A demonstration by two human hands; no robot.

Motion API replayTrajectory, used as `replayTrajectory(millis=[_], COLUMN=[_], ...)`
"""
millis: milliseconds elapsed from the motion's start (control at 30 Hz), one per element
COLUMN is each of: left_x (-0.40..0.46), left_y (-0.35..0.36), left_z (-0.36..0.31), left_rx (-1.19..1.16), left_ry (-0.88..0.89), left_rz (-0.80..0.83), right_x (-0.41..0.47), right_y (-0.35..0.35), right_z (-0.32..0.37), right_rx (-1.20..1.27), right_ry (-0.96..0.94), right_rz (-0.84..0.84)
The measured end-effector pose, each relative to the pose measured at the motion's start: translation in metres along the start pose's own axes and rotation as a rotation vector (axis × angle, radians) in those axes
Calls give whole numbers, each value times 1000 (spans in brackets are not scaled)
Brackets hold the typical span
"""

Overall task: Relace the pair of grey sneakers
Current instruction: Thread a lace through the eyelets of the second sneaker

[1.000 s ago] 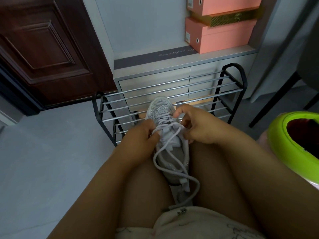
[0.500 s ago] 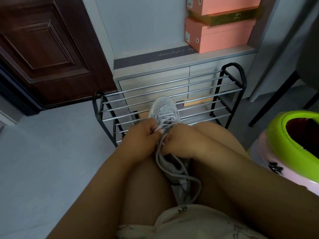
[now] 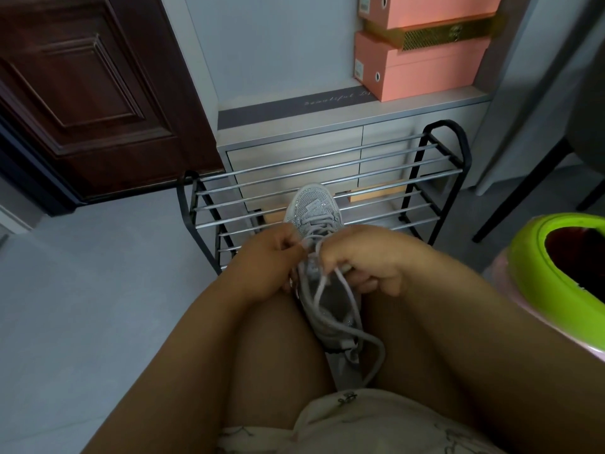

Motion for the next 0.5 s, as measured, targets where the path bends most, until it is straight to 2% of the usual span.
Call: replayTrajectory(millis=[133,233,300,433,500], left_x=[-5,-13,-17,-16,-15], left_y=[-8,-8,-8,-10,-13], left_z=[-9,-31,-42,-41,-38], left_rx=[-36,-224,-171,32,38], left_ry=[63,264,332,306,263], left_rz=[-101,67,134,94,56], right_x=[-13,-21,-25,-36,-40], right_y=[-13,-18,-21,-36,-44], right_z=[14,21,26,37,40], right_rx=[13,-15,14,158,208], right_ry=[-108,-150,-180,-249,-283], right_rz=[51,48,88,135,138])
Point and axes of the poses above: each hand's wrist, its own x-axis towards the middle knuckle, its own y-axis out of the palm, z = x × y, the point moved 6 cm from there along x, towards the middle knuckle, and after that the axes turned 11 degrees about x, right-handed, at the moved point
